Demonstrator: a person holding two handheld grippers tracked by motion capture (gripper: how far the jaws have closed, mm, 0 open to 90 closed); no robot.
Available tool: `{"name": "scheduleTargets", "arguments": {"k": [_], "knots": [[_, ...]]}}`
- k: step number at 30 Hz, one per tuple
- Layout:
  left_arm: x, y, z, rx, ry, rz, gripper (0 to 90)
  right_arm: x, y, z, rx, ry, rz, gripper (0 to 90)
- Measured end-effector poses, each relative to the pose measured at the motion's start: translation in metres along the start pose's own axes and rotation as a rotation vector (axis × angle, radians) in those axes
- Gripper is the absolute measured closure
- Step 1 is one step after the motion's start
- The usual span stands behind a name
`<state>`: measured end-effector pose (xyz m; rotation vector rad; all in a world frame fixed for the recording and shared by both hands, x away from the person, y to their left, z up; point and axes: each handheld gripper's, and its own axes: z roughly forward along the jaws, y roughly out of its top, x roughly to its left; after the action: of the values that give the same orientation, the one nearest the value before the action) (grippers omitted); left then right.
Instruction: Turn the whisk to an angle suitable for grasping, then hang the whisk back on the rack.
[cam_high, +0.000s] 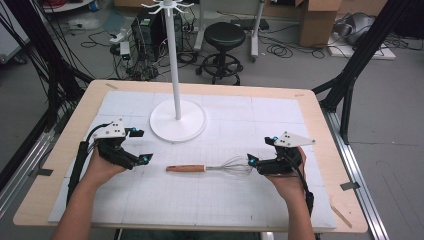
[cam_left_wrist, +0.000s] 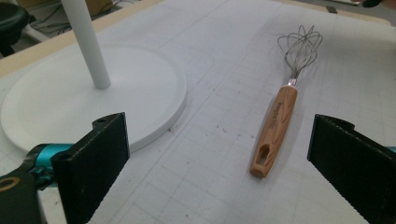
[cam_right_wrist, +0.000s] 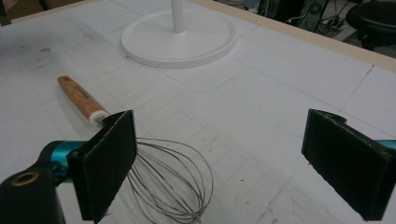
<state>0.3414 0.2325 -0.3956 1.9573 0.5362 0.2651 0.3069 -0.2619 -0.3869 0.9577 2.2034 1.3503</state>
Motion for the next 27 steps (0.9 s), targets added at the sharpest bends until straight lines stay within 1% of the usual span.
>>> {"name": "scheduleTargets", "arguments": {"k": [2, 3, 6, 8, 11, 13, 15, 16, 19, 21, 24, 25, 27], "knots": [[0.0, 0.0, 0.0, 0.001, 0.013, -0.001, 1.7, 0.001, 0.0, 0.001, 0.002, 0.004, -0.002, 9.2], [-0.001, 0.001, -0.001, -0.01, 0.017, -0.003, 1.7, 0.001, 0.0, 0.001, 0.002, 0.004, -0.002, 9.2], [-0.001, 0.002, -0.003, -0.029, 0.012, -0.002, 1.7, 0.003, 0.002, 0.002, 0.0, 0.007, -0.009, 9.2], [-0.001, 0.002, -0.004, -0.031, 0.017, 0.004, 1.7, 0.004, 0.002, 0.002, -0.002, 0.011, -0.01, 9.2], [-0.001, 0.003, -0.005, -0.041, 0.012, 0.004, 1.7, 0.005, 0.003, 0.003, 0.001, 0.012, -0.015, 9.2], [-0.002, 0.004, -0.006, -0.045, 0.013, 0.012, 1.6, 0.006, 0.003, 0.002, 0.003, 0.014, -0.015, 9.2], [-0.003, 0.005, -0.007, -0.048, 0.026, 0.025, 1.7, 0.006, 0.004, 0.001, -0.002, 0.012, -0.019, 9.2], [-0.003, 0.006, -0.008, -0.045, 0.027, 0.028, 1.7, 0.007, 0.005, 0.0, -0.004, 0.012, -0.015, 9.2], [-0.005, 0.008, -0.01, -0.054, 0.023, 0.036, 1.7, 0.008, 0.008, -0.001, -0.008, 0.012, -0.03, 9.2], [-0.008, 0.01, -0.013, -0.06, 0.016, 0.047, 1.7, 0.01, 0.01, 0.0, -0.005, 0.021, -0.035, 9.2], [-0.009, 0.009, -0.016, -0.041, 0.03, 0.049, 1.7, 0.012, 0.014, 0.003, -0.008, 0.035, -0.049, 9.2], [-0.009, 0.009, -0.017, -0.038, 0.036, 0.049, 1.7, 0.013, 0.016, 0.003, -0.01, 0.048, -0.048, 9.2], [-0.009, 0.009, -0.021, -0.044, 0.039, 0.05, 1.6, 0.015, 0.02, 0.006, -0.004, 0.061, -0.06, 9.2]]}}
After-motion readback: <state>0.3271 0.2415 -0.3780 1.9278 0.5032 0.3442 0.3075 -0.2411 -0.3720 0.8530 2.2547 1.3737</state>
